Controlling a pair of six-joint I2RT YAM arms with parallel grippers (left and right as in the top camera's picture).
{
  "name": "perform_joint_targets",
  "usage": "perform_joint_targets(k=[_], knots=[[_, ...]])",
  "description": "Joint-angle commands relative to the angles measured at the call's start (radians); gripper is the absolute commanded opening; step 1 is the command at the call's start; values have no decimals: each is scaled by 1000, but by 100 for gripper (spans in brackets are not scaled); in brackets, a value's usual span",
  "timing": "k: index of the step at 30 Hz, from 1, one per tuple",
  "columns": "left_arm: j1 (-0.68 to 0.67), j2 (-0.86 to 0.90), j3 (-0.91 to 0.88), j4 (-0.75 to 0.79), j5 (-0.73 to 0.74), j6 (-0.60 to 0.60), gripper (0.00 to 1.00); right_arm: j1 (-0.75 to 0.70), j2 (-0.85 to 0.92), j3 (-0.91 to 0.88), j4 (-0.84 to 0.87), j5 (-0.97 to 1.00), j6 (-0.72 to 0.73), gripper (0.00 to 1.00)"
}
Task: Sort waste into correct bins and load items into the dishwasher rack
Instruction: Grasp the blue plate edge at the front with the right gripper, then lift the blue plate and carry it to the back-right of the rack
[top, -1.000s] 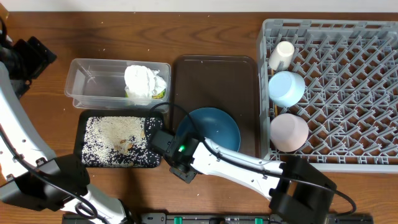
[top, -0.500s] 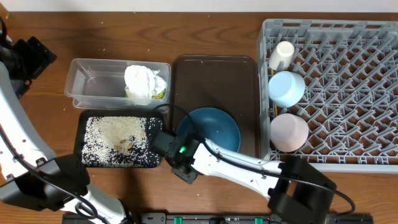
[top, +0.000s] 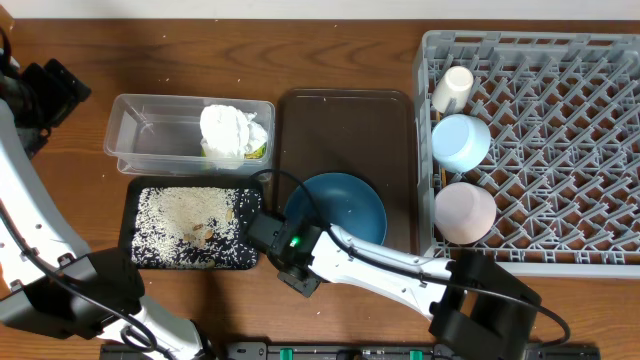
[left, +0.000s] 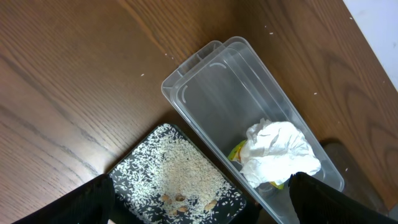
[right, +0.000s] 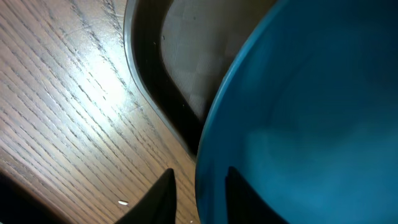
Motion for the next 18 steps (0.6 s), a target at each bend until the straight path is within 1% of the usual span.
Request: perform_joint_targets(k=[1,3,7,9,14,18], knots=[[5,7,5,-3,-6,-2,92,5,14,-3,-8,2,4,17],[5,7,5,-3,-6,-2,92,5,14,-3,-11,2,4,11],[5,7,5,-3,-6,-2,92,5,14,-3,-14,2,4,6],[5,7,5,-3,-6,-2,92,5,14,-3,-14,2,3,1],[5,7,5,-3,-6,-2,92,4,14,5,-10,-2,4,1],[5,7,5,-3,-6,-2,92,2,11,47,-10,-12,4,1]])
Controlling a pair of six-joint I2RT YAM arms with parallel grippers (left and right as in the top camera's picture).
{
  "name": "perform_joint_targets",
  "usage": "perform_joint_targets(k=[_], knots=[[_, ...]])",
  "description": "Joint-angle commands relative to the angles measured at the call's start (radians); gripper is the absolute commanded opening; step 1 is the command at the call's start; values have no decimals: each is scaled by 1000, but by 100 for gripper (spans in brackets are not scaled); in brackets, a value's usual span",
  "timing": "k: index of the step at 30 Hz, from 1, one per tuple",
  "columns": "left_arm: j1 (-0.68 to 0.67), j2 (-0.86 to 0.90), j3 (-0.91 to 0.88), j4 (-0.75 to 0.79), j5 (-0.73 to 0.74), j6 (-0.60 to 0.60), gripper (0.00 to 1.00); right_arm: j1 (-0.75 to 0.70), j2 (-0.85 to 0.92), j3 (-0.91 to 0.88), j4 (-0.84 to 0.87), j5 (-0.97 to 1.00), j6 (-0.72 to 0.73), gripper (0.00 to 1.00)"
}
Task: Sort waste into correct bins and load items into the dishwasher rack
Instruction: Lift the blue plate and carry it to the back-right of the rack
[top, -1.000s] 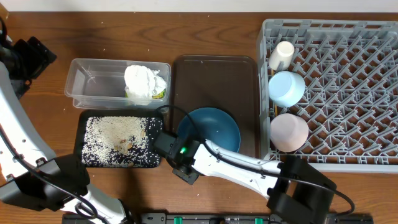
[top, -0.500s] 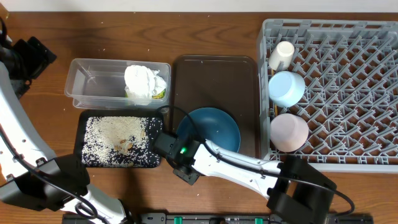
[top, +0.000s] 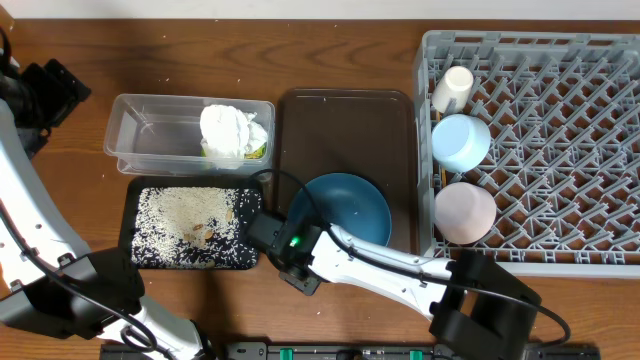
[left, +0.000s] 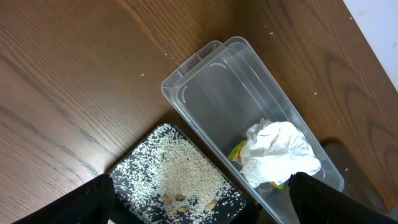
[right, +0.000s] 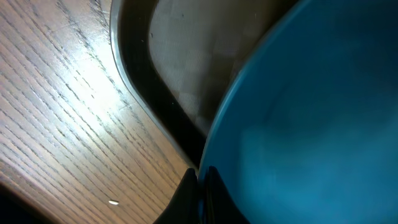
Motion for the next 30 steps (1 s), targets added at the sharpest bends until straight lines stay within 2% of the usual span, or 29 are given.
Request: perform_joint_targets(k=[1,8,17,22,28,30], knots=[[5,7,5,-3,-6,-2,92,0,11,60,-2,-32,8,1],[5,7,5,-3,-6,-2,92,-87,-9,267,-91,-32,0,1],[5,7,5,-3,-6,-2,92,-375,-22,657,-266,-112,-122,1],[5,7,5,-3,-5,-2,92,-628,-22,806,-266,-439,-194,1],[5,7,5,-3,-5,-2,92,-986,-18,782,-245,-970,-284,1],[5,7,5,-3,-6,-2,92,-1062,-16,767,-241,-1061,-313,1]])
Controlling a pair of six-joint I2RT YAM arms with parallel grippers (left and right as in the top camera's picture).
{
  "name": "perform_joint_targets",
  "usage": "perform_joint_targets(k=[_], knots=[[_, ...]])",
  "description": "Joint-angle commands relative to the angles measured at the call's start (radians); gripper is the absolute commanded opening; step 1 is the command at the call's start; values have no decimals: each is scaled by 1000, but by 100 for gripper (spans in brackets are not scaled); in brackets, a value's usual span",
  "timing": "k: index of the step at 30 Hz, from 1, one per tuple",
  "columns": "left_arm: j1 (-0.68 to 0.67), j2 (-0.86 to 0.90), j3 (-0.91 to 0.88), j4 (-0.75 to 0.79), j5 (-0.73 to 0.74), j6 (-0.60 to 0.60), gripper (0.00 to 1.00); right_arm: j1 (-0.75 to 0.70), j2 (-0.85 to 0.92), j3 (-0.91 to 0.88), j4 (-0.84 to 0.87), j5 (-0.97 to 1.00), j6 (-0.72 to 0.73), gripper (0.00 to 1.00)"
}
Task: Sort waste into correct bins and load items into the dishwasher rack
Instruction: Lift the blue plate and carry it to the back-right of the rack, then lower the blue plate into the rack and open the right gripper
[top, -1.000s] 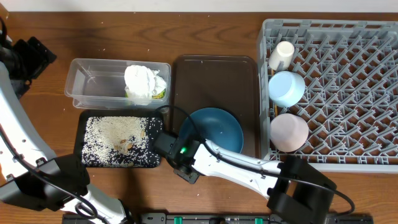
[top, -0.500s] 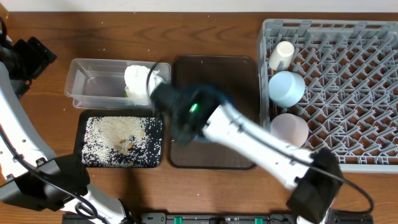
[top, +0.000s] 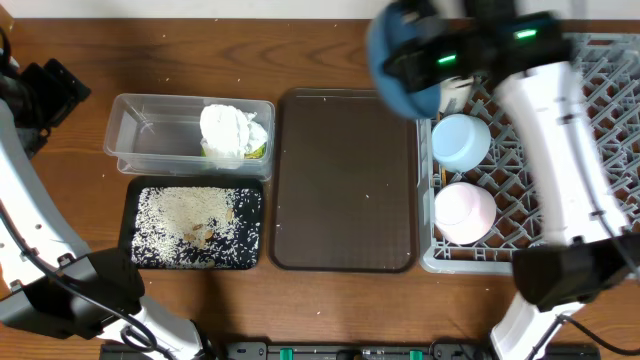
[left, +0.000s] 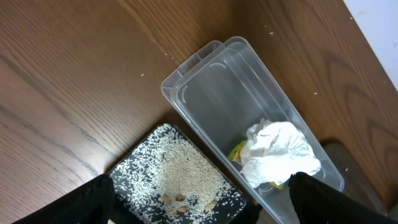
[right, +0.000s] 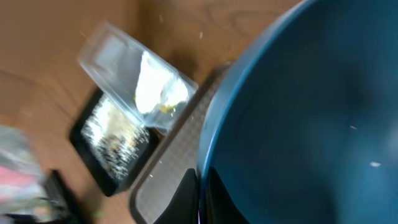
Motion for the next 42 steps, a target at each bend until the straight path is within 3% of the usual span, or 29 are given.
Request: perform_joint_targets(k=[1,8,13,20,32,36,42], knots=[[5,7,5,-3,-6,-2,92,-147,-10,-26,8,-379,-116,1],[5,7,5,-3,-6,-2,92,-399,-8,-153,39,-657,-247,1],[5,7,5,-3,-6,-2,92,-505,-5,-342,204,-875,-271,1],[5,7,5,-3,-6,-2,92,-565,-5,-517,389,-877,-200,1],[5,7,5,-3,-6,-2,92,-690,-5,-618,400,-866,-212,1],[5,7,5,-3,-6,-2,92,-736,-5,-659,400,-858,-211,17],[5,7,5,-3,-6,-2,92,-843,-5,-660,407,-838,-134,22]])
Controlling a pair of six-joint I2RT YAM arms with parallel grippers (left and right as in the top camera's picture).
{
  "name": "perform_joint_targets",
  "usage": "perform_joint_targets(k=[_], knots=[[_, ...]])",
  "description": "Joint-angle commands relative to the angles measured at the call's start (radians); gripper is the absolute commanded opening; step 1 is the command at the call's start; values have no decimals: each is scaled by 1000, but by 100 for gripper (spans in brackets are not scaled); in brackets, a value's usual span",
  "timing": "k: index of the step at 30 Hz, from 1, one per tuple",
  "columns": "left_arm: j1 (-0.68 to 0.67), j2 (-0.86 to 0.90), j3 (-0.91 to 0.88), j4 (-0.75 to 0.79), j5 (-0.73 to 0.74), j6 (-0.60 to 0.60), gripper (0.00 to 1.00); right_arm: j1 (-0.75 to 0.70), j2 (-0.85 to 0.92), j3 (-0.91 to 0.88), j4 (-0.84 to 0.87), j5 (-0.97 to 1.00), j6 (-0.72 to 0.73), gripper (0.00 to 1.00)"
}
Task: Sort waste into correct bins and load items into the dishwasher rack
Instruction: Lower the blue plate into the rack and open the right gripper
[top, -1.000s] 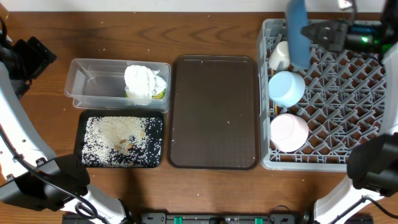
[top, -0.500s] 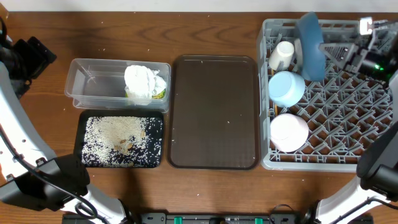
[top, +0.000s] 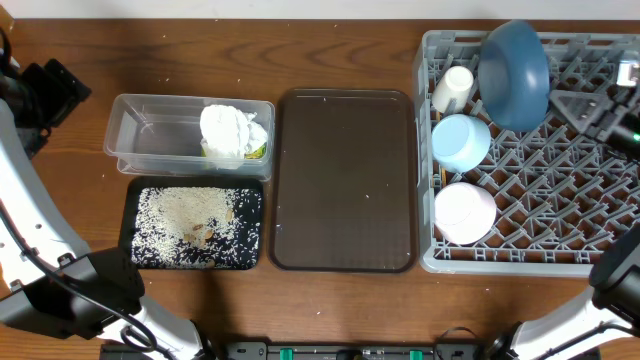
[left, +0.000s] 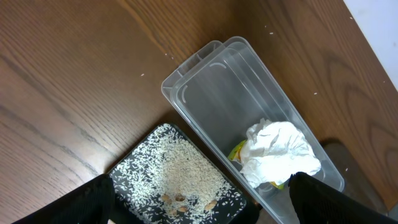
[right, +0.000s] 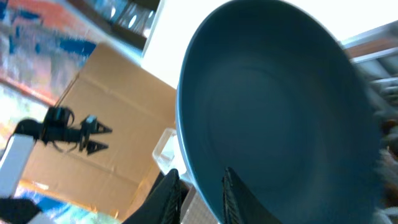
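Note:
The dark blue bowl (top: 513, 72) stands tilted on its edge in the back left part of the grey dishwasher rack (top: 560, 160). In the right wrist view the bowl (right: 273, 106) fills the frame. My right gripper (right: 200, 178) is open, its two fingers apart on either side of the bowl's rim. My left gripper (left: 199, 186) hangs open and empty high over the table's left side, above the clear bin (left: 249, 118) and the black tray of rice (left: 174, 180).
A white cup (top: 453, 88), a light blue cup (top: 461, 141) and a pale bowl (top: 466, 212) line the rack's left column. The brown tray (top: 345, 180) lies bare mid-table. Crumpled white tissue (top: 232, 130) sits in the clear bin.
The right gripper, then shut on the blue bowl in the air over the rack's back left corner, now has the bowl standing in the rack and its fingers apart. The left arm has not moved.
The right gripper was open around the blue bowl's rim on the brown tray, then shut on it. Later it held the bowl high by the rack's back left corner. Now the bowl stands in the rack and the gripper is open.

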Motion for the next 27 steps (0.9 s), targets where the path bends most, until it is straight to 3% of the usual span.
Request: perform_joint_targets(k=[1,8,12,19,27], knots=[[5,7,5,-3,-6,-2,92,-74,-6,-3,7,22,63,22],[5,7,5,-3,-6,-2,92,-216,-6,-2,7,237,158,21],[5,7,5,-3,-6,-2,92,-256,-6,-2,25,246,218,20],[5,7,5,-3,-6,-2,92,-266,-8,0,89,297,342,21],[5,7,5,-3,-5,-2,92,-243,-60,0,81,477,346,21]])
